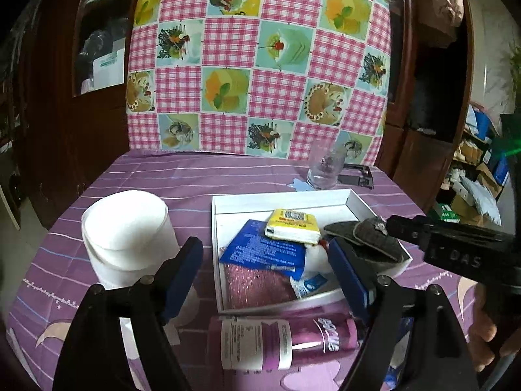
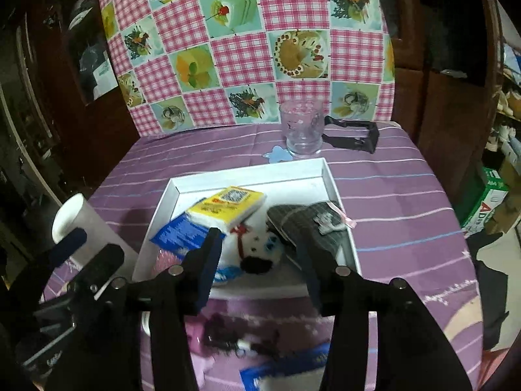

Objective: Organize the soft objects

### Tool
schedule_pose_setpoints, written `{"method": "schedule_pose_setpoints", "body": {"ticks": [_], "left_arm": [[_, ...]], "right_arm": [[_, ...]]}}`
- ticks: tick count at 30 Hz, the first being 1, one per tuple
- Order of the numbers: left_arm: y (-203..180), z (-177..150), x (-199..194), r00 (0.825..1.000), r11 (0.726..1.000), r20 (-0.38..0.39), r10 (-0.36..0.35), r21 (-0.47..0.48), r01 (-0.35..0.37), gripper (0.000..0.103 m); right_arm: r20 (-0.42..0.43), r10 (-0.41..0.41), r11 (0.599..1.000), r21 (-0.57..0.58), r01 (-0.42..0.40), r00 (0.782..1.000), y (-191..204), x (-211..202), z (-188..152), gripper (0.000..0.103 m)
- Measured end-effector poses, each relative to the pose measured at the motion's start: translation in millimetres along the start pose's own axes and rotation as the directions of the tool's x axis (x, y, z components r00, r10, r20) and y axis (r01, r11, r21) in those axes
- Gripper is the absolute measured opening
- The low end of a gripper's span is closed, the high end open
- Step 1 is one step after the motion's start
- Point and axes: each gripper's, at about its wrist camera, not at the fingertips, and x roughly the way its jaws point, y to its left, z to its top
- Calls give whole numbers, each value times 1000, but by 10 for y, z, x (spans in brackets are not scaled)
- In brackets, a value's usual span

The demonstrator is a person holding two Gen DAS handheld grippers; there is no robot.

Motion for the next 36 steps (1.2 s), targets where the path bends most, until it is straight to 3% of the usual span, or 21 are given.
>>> {"method": "schedule_pose_setpoints", "body": {"ticks": [10,14,23,32,36], "left_arm": [[-62,-238,-208,999,999,-28,28,24,-27,80],[-22,-329,-233,997,1000,-73,-9,5,10,80],[-140,-526,-321,998,997,-56,-38,65,41,80],[-365,-713,-388,984,978,-100,-148,135,161,80],[-446,-766,-421,974,967,-119,-192,149,208,80]], "right_arm": [[-18,-44,999,15,45,999,-191,-354,-333,51],[-36,-54,998,31,55,998,-256,-411,-478,51],[-47,-23,999,32,25,999,-262,-578,-771,51],[-14,31,999,45,-30,999,-370,-803,-1008,51],[-38,7,999,47,-5,999,-517,-829,-1115,51]]}}
